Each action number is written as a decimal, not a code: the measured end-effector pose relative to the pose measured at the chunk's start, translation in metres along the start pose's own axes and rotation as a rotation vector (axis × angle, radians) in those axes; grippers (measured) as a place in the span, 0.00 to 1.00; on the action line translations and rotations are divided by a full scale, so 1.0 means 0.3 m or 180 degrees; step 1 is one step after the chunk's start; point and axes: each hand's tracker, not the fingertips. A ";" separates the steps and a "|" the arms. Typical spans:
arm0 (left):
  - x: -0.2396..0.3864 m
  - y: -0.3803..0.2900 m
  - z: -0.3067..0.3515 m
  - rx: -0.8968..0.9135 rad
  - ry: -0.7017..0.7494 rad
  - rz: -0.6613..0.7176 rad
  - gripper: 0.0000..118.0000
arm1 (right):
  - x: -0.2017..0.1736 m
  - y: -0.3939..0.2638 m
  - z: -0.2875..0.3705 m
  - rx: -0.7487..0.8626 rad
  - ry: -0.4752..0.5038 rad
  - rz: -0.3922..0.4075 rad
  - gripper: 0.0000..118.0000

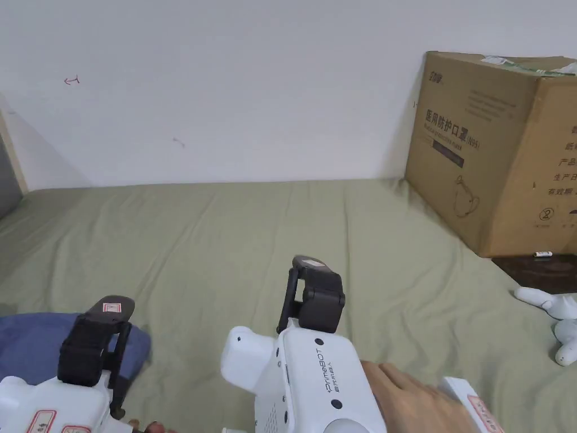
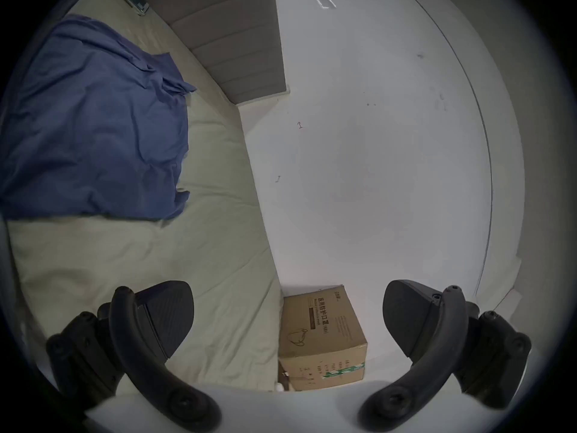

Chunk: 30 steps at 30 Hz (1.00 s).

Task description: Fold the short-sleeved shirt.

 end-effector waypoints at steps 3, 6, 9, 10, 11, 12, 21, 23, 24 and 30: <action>0.129 0.025 -0.006 0.0038 0.0117 -0.1152 1.00 | 0.085 -0.024 -0.012 -0.0171 -0.0012 -0.0938 1.00; 0.294 -0.018 -0.007 0.0110 -0.0006 -0.2348 1.00 | 0.244 -0.113 -0.022 -0.0211 -0.0075 -0.2806 1.00; 0.408 -0.099 -0.002 -0.0100 -0.0214 -0.3468 1.00 | 0.303 -0.267 -0.038 -0.0191 -0.0194 -0.4437 1.00; 0.426 -0.132 0.003 -0.0180 -0.0186 -0.3897 1.00 | 0.293 -0.321 -0.033 -0.0319 -0.0268 -0.4784 1.00; 0.431 -0.161 0.008 -0.0164 -0.0163 -0.4265 1.00 | 0.284 -0.368 -0.033 -0.0452 -0.0287 -0.5036 1.00; 0.415 -0.186 0.015 -0.0094 -0.0050 -0.4592 1.00 | 0.258 -0.413 -0.029 -0.0548 -0.0367 -0.5149 1.00; 0.424 -0.191 0.016 0.0032 0.0126 -0.4269 1.00 | 0.269 -0.372 0.046 -0.0212 -0.0675 -0.4184 1.00; 0.442 -0.186 0.013 -0.0018 0.0222 -0.4368 1.00 | 0.283 -0.333 0.047 -0.0287 -0.0800 -0.4052 1.00; 0.445 -0.185 0.008 -0.0030 0.0230 -0.4383 1.00 | 0.285 -0.323 0.048 -0.0379 -0.0828 -0.3972 1.00; 0.393 -0.178 0.021 -0.0171 0.0076 -0.4297 0.51 | 0.245 -0.344 0.048 -0.0346 -0.0474 -0.4145 0.79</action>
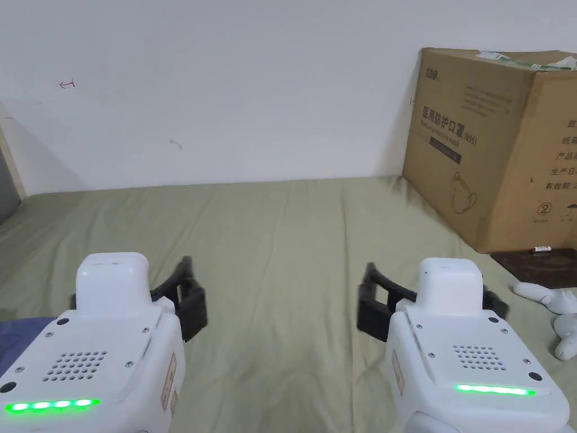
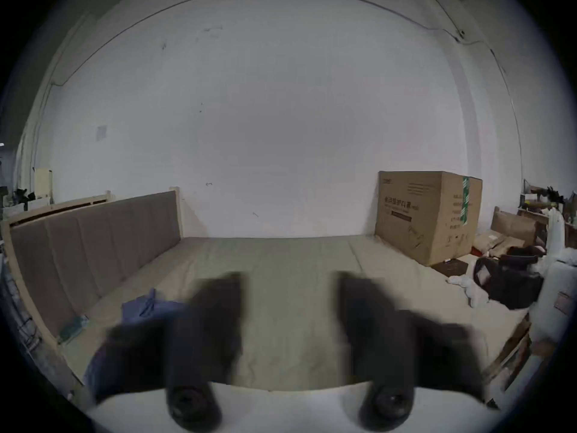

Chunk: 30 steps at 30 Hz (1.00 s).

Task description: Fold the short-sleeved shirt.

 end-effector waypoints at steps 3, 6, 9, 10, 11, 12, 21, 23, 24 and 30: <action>0.003 -0.035 -0.018 -0.0065 0.0090 -0.0026 0.00 | -0.012 -0.020 -0.009 0.0028 -0.0468 0.0142 0.00; 0.002 -0.030 -0.011 -0.0047 -0.0029 -0.0034 0.00 | 0.000 -0.021 -0.014 -0.0021 -0.0296 0.0148 0.00; -0.003 -0.032 -0.030 -0.0071 -0.0024 -0.0028 0.00 | 0.007 -0.020 -0.022 -0.0065 -0.0226 0.0097 0.00; 0.007 -0.024 -0.026 -0.0076 0.0001 -0.0042 0.00 | 0.009 -0.018 -0.024 -0.0102 -0.0150 0.0067 0.00; 0.006 -0.023 -0.026 -0.0082 0.0028 -0.0064 0.00 | 0.006 -0.019 -0.023 -0.0096 -0.0143 0.0076 0.00; 0.001 -0.023 -0.026 -0.0078 0.0040 -0.0068 0.00 | -0.001 -0.018 -0.025 -0.0100 -0.0144 0.0096 0.00; -0.192 0.026 0.086 -0.0050 0.0594 0.0084 0.00 | -0.215 0.016 -0.067 -0.0161 0.0698 0.0169 0.00; -0.263 0.037 0.140 -0.0036 0.0866 0.0147 0.00 | -0.298 0.012 -0.073 -0.0177 0.0947 0.0205 0.00; -0.303 0.038 0.171 -0.0041 0.0970 0.0188 0.00 | -0.342 0.008 -0.071 -0.0198 0.1083 0.0200 0.00; -0.470 0.024 0.322 -0.0107 0.1431 0.0103 0.00 | -0.566 -0.021 -0.041 -0.0305 0.1745 0.0300 0.00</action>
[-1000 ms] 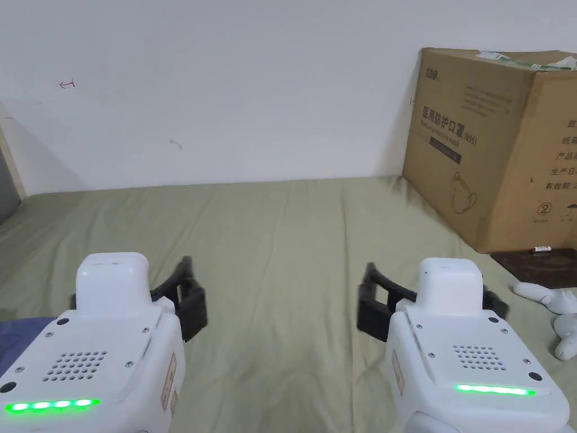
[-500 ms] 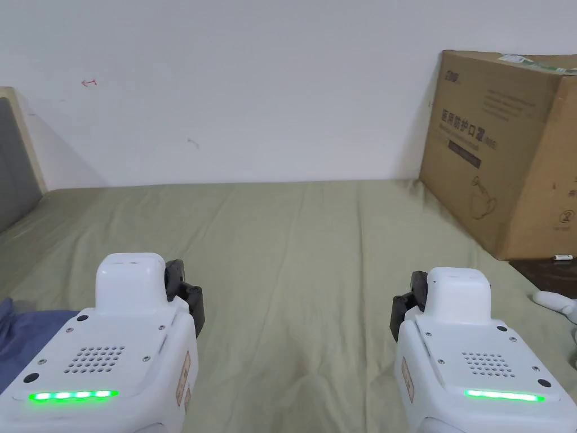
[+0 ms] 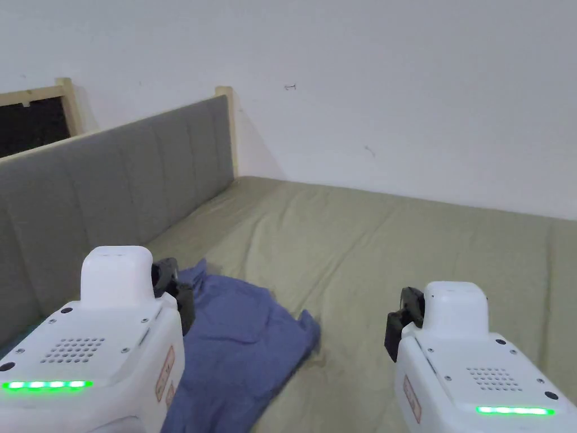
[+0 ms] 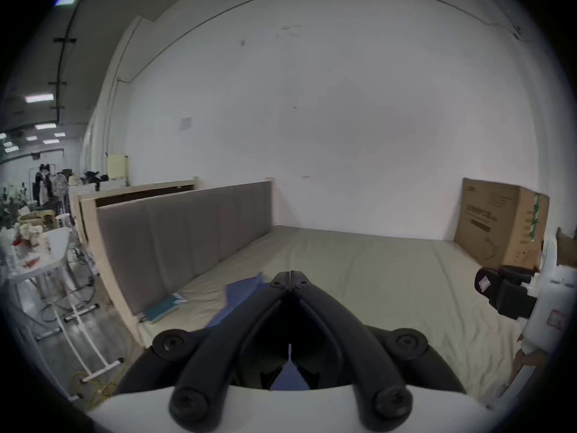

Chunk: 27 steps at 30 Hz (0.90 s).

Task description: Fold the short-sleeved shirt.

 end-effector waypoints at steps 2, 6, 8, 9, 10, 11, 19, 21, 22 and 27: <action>-0.031 -0.010 0.006 -0.0114 0.0159 -0.0082 0.00 | -0.048 -0.010 -0.011 -0.0027 0.0099 0.0033 0.00; -0.086 -0.041 -0.035 -0.0286 0.0237 0.0165 0.00 | -0.094 -0.035 -0.030 -0.0131 0.0234 0.0071 0.00; -0.093 -0.056 -0.074 -0.0386 0.0297 0.0196 0.00 | -0.099 -0.047 -0.043 -0.0169 0.0232 0.0106 0.00; -0.094 -0.066 -0.095 -0.0437 0.0298 0.0207 0.00 | -0.095 -0.054 -0.053 -0.0193 0.0227 0.0110 0.00; -0.094 -0.078 -0.121 -0.0498 0.0286 0.0243 0.00 | -0.088 -0.062 -0.057 -0.0227 0.0221 0.0096 0.00; -0.094 -0.089 -0.150 -0.0578 0.0264 0.0288 0.00 | -0.079 -0.067 -0.066 -0.0261 0.0213 0.0060 0.00; -0.051 -0.317 -0.619 -0.1781 0.0172 0.0354 0.34 | -0.017 -0.129 -0.141 -0.0508 0.0084 -0.0009 0.00; -0.038 -0.393 -0.714 -0.2047 0.0128 0.0359 0.81 | -0.002 -0.143 -0.171 -0.0580 0.0065 -0.0003 0.00; -0.029 -0.428 -0.750 -0.2112 0.0009 0.0400 0.90 | 0.004 -0.151 -0.183 -0.0621 0.0041 -0.0008 0.00; 0.027 -0.522 -0.894 -0.2369 -0.0026 0.0283 0.90 | 0.038 -0.185 -0.256 -0.0793 -0.0046 -0.0051 0.00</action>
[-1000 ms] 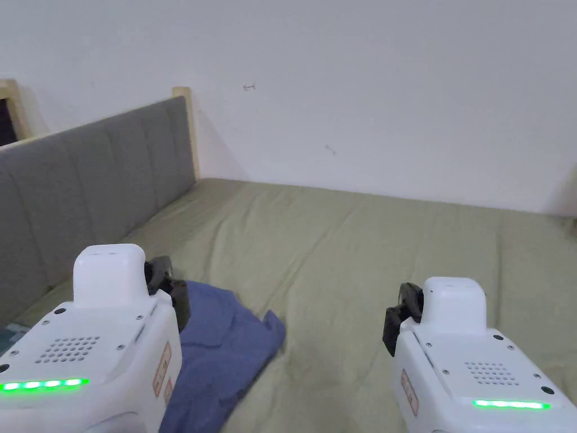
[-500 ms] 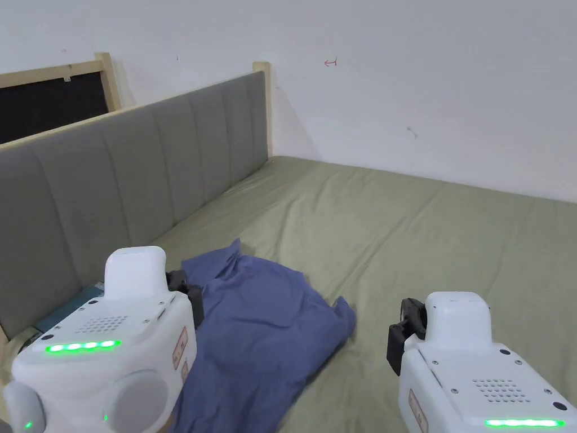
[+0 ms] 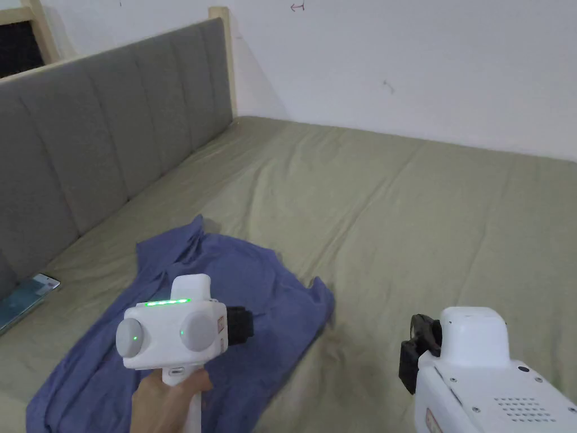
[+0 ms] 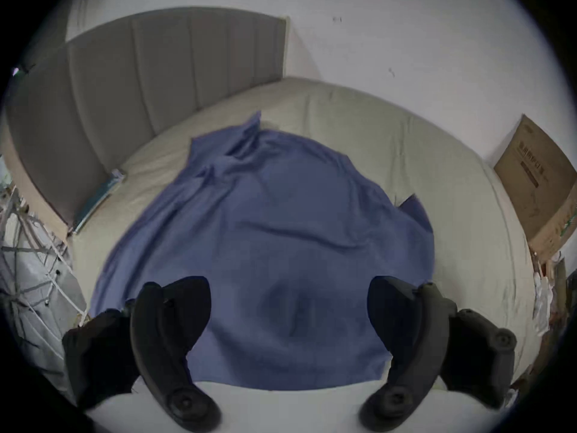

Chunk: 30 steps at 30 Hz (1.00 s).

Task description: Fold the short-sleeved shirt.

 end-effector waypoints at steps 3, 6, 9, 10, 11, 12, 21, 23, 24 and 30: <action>0.031 0.014 -0.103 -0.0256 0.0017 -0.0154 0.90 | 0.014 -0.015 -0.032 -0.0079 -0.0017 -0.0046 0.00; 0.059 -0.004 -0.195 -0.0483 0.0045 -0.0307 0.90 | 0.021 -0.029 -0.053 -0.0161 -0.0033 -0.0037 0.00; 0.058 -0.011 -0.208 -0.0541 0.0060 -0.0379 0.84 | 0.029 -0.045 -0.058 -0.0218 -0.0036 -0.0047 0.00; 0.049 0.011 -0.188 -0.0585 0.0008 -0.0348 0.73 | 0.031 -0.048 -0.056 -0.0232 -0.0032 -0.0069 0.00; 0.043 0.020 -0.174 -0.0550 -0.0033 -0.0305 0.58 | 0.034 -0.051 -0.053 -0.0237 -0.0021 -0.0099 0.00; 0.043 0.024 -0.164 -0.0530 0.0009 -0.0332 0.37 | 0.036 -0.054 -0.051 -0.0238 -0.0005 -0.0133 0.00; -0.056 0.102 -0.083 -0.0549 -0.0339 0.0373 0.03 | 0.079 -0.049 0.033 -0.0162 -0.0027 -0.0232 0.00; -0.076 0.138 -0.030 -0.0457 -0.0503 0.0620 0.03 | 0.108 -0.045 0.056 -0.0117 -0.0074 -0.0304 0.00; -0.050 0.154 0.007 -0.0349 -0.0374 0.0438 0.03 | 0.125 -0.043 0.066 -0.0101 -0.0094 -0.0361 0.00; 0.171 0.223 0.152 -0.0083 -0.0846 0.0186 0.03 | 0.237 -0.018 0.147 0.0044 -0.0289 -0.0643 0.00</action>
